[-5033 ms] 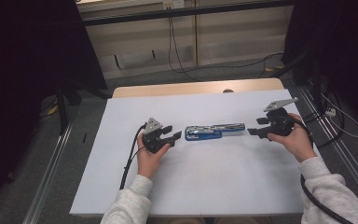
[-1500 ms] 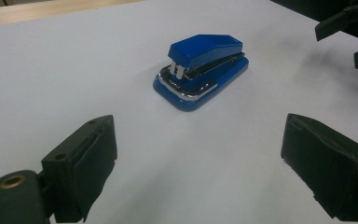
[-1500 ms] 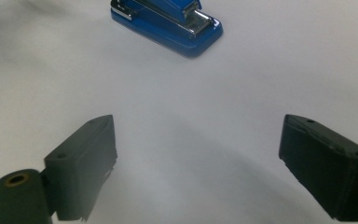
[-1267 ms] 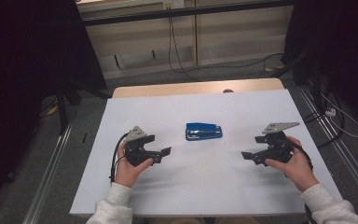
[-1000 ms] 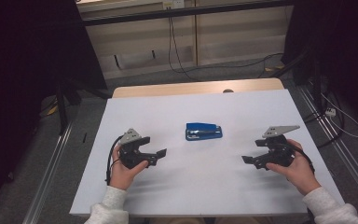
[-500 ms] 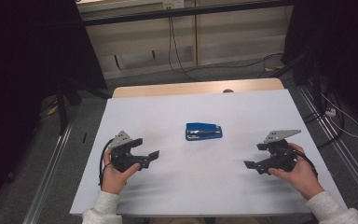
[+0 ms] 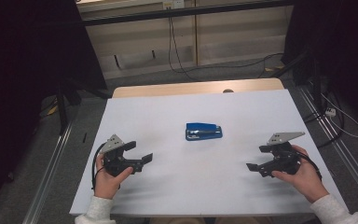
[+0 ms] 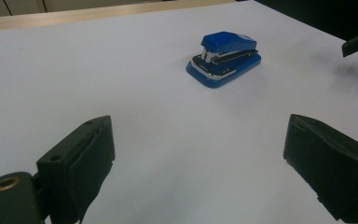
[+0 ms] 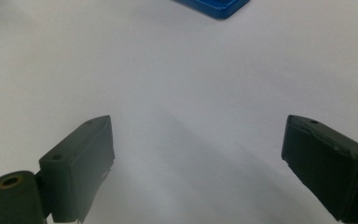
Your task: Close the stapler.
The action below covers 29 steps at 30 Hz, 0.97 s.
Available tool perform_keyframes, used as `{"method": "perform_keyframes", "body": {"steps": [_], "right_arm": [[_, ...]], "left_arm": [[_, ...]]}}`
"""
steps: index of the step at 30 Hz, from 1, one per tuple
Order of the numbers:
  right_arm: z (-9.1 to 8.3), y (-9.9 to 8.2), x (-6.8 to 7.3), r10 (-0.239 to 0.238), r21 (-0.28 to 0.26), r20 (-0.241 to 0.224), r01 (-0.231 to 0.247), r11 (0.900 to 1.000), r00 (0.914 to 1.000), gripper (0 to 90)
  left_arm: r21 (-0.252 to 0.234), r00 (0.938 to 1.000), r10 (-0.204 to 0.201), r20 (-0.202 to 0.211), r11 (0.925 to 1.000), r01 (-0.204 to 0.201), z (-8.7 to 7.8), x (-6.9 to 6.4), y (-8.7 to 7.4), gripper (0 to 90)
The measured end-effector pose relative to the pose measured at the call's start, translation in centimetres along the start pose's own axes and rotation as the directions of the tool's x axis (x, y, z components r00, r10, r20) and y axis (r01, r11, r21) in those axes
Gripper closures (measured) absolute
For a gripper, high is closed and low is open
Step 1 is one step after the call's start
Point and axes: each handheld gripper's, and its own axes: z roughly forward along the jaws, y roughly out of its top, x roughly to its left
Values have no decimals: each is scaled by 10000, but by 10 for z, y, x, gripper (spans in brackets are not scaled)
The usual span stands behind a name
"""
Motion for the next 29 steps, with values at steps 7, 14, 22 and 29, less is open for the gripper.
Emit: {"method": "perform_keyframes", "body": {"steps": [7,14,22,29], "right_arm": [[-3,-2,0,-10,-28,19,10,10000,10000,90],[-4,-2,0,-64,-80,9,64,9999,10000,90],[-3,-1,0,-119,-39,-7,119,9999,9999,89],[-3,-1,0,-161,-56,9,161,9999,9999,90]], "left_arm": [[33,10000,-48,-80,10000,49,-8,3,-4,89],[-62,9999,-98,-111,9999,98,-16,3,-6,88],[-57,9999,-127,-114,9999,127,-20,7,-10,88],[-7,9999,-103,-80,9999,103,-18,6,-10,88]]}}
